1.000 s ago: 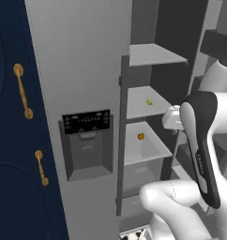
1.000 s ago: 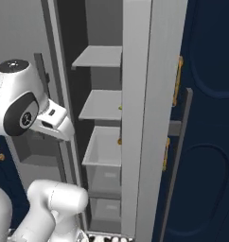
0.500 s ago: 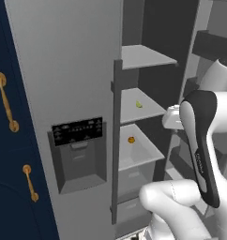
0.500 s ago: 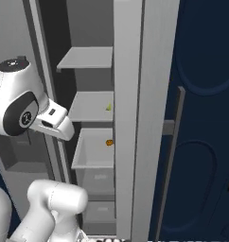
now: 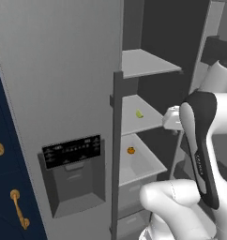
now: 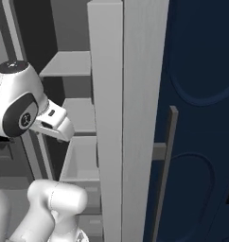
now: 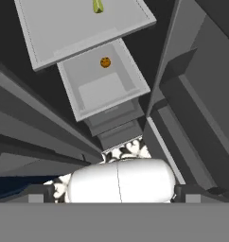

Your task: Grab a lemon wedge from the fridge and one ice cube from the ice bowl, and put them in the glass of lemonade.

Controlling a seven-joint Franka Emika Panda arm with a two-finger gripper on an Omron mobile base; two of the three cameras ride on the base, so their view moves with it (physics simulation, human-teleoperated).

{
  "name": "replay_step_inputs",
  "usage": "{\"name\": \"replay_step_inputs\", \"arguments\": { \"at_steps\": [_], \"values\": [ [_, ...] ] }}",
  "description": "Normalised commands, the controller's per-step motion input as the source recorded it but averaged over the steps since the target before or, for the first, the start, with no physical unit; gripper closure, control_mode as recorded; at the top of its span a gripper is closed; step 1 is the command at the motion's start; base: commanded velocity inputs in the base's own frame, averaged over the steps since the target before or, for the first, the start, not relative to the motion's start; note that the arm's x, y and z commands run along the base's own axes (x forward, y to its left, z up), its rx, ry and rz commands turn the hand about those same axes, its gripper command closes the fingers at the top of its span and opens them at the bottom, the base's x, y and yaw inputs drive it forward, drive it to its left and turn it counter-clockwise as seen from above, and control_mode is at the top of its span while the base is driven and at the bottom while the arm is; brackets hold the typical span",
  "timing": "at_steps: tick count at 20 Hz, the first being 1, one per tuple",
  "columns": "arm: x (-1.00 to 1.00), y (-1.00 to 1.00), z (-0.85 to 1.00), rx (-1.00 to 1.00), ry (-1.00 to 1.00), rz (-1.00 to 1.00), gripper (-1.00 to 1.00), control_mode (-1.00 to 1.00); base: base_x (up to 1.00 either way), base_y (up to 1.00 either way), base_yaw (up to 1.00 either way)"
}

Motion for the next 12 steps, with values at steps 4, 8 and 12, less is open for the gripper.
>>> {"name": "replay_step_inputs", "arguments": {
  "at_steps": [4,8,12],
  "values": [
    [0.00,0.00,0.00,0.00,0.00,0.00,-1.00,1.00,0.59,-0.12,0.00],
    [0.00,0.00,0.00,0.00,0.00,0.00,-1.00,1.00,0.47,0.00,0.00],
    [0.13,0.00,0.00,0.00,0.00,0.00,-1.00,-1.00,0.10,0.00,0.00]
  ]
}}
